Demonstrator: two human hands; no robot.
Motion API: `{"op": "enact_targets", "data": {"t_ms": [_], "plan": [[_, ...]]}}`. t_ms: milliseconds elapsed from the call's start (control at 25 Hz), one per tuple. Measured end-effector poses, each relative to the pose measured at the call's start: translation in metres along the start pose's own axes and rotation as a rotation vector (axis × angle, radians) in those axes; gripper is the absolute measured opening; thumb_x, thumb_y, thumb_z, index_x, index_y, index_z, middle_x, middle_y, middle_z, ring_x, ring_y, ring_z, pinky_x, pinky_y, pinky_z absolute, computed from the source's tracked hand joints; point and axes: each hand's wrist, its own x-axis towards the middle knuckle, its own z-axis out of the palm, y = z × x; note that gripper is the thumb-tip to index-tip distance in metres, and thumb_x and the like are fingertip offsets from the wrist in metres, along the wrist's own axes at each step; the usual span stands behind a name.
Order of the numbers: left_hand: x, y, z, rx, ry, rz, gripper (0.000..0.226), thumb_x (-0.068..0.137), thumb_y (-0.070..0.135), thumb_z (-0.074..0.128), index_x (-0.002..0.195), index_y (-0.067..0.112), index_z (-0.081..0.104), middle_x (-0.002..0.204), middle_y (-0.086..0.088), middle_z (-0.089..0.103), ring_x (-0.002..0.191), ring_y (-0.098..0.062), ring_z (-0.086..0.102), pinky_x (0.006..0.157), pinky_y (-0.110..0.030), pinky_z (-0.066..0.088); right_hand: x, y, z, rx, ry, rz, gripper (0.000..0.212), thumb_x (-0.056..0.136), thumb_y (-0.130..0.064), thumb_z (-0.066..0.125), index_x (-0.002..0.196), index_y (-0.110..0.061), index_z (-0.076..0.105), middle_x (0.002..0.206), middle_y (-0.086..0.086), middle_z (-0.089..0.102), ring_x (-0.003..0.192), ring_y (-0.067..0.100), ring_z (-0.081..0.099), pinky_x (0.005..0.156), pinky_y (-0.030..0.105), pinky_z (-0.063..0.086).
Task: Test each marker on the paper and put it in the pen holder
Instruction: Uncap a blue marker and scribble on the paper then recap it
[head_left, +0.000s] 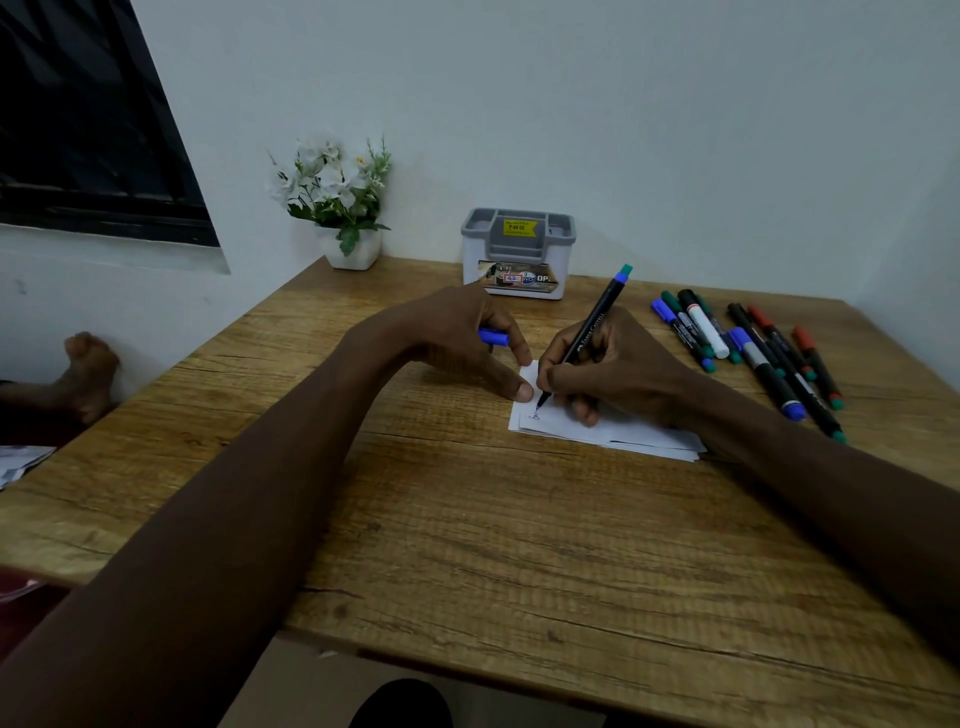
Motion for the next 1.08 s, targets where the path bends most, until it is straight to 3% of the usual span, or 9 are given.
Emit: {"op": "enact_targets", "data": {"t_ms": [200, 400, 680, 840, 1080], "plan": [[-0.0012, -0.0001, 0.0004, -0.011, 0.015, -0.013, 0.041, 0.071, 0.047, 0.086, 0.107, 0.031, 0.077, 0.070, 0.028, 0.059, 0.071, 0.000, 0.052, 0.064, -0.024, 0.035, -0.0003, -0.0004, 0.0000, 0.001, 0.017, 0.008, 0.014, 0.093, 0.001, 0.070, 0.092, 0.014, 0.069, 0.060, 0.010, 0.067, 0.043, 0.013, 0.060, 0.046, 0.023, 0.052], [-0.0012, 0.0004, 0.0007, -0.006, 0.003, -0.027, 0.041, 0.071, 0.048, 0.085, 0.108, 0.033, 0.076, 0.090, 0.028, 0.059, 0.080, 0.003, 0.050, 0.067, -0.023, 0.034, -0.0018, -0.0002, -0.0002, -0.001, 0.025, 0.013, 0.012, 0.093, 0.002, 0.069, 0.088, 0.013, 0.069, 0.061, 0.018, 0.066, 0.042, 0.015, 0.058, 0.044, 0.024, 0.051], [-0.0008, 0.0000, 0.0001, -0.004, 0.004, -0.024, 0.041, 0.071, 0.048, 0.086, 0.107, 0.031, 0.076, 0.072, 0.028, 0.060, 0.067, 0.010, 0.051, 0.063, -0.022, 0.033, 0.0011, 0.0004, 0.0020, -0.020, 0.062, 0.018, 0.013, 0.094, 0.000, 0.069, 0.091, 0.012, 0.070, 0.058, 0.011, 0.066, 0.043, 0.013, 0.059, 0.045, 0.023, 0.052], [-0.0010, 0.0001, -0.0001, 0.002, 0.002, -0.023, 0.044, 0.070, 0.050, 0.085, 0.109, 0.032, 0.076, 0.097, 0.018, 0.067, 0.079, 0.002, 0.053, 0.066, -0.024, 0.035, 0.0011, 0.0007, 0.0010, -0.022, 0.085, 0.038, 0.013, 0.095, -0.001, 0.068, 0.092, 0.012, 0.070, 0.058, 0.008, 0.067, 0.044, 0.012, 0.062, 0.046, 0.023, 0.052], [-0.0002, -0.0016, 0.0008, -0.001, 0.005, -0.027, 0.043, 0.071, 0.050, 0.085, 0.109, 0.031, 0.076, 0.093, 0.021, 0.064, 0.077, 0.003, 0.051, 0.066, -0.023, 0.034, 0.0013, 0.0000, 0.0013, -0.029, 0.100, 0.052, 0.014, 0.095, -0.001, 0.068, 0.092, 0.012, 0.069, 0.059, 0.010, 0.067, 0.043, 0.012, 0.061, 0.045, 0.023, 0.053]]}}
